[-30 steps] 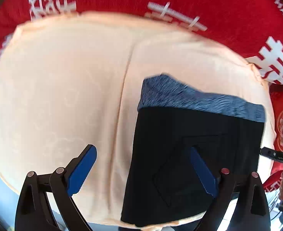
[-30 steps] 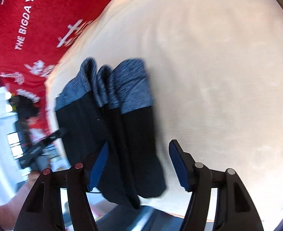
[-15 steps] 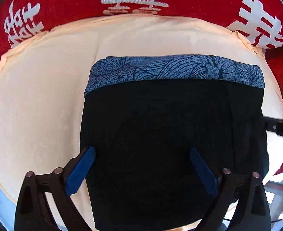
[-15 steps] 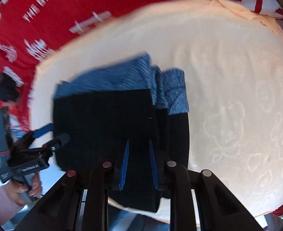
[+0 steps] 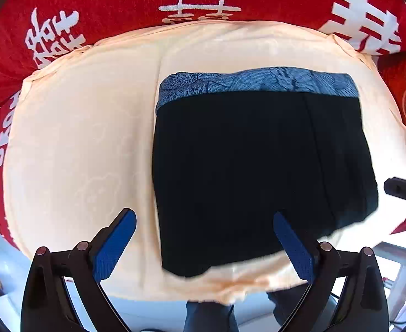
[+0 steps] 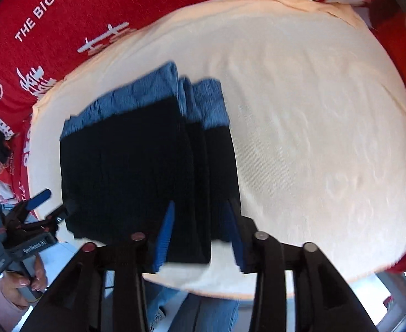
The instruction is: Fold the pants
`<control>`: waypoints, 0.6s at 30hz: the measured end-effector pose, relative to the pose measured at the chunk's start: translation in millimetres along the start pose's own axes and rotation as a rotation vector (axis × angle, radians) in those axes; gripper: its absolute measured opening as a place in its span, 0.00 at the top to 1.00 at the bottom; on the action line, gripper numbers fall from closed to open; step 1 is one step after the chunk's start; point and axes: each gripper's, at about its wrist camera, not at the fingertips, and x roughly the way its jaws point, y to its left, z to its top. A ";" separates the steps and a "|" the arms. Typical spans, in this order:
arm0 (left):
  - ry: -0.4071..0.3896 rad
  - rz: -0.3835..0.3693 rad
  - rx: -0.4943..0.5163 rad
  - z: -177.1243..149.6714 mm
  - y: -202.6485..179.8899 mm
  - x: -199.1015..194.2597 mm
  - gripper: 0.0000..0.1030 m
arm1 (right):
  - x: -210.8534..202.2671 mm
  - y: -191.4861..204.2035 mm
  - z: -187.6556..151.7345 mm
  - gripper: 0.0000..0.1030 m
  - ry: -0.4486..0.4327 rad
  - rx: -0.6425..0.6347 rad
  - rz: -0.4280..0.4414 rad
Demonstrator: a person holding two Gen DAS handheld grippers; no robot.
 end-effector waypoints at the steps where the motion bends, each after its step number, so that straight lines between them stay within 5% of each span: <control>1: 0.004 -0.005 0.000 -2.5 -0.1 -3.5 0.01 | -4.2 1.8 -8.1 0.56 0.000 0.007 -0.006; 5: -0.012 -0.021 0.006 -18.2 3.5 -30.7 0.01 | -16.3 13.4 -33.5 0.48 0.005 0.052 -0.013; 9: -0.042 0.012 0.019 -28.0 3.5 -53.4 0.01 | -30.2 34.8 -54.0 0.20 -0.001 0.036 -0.023; 14: -0.079 -0.015 0.004 -33.2 13.6 -79.1 0.01 | -53.7 71.1 -75.2 0.04 -0.086 -0.036 -0.116; 18: -0.090 -0.019 0.006 -28.9 16.8 -89.2 0.01 | -69.1 91.7 -87.1 0.01 -0.103 -0.037 -0.123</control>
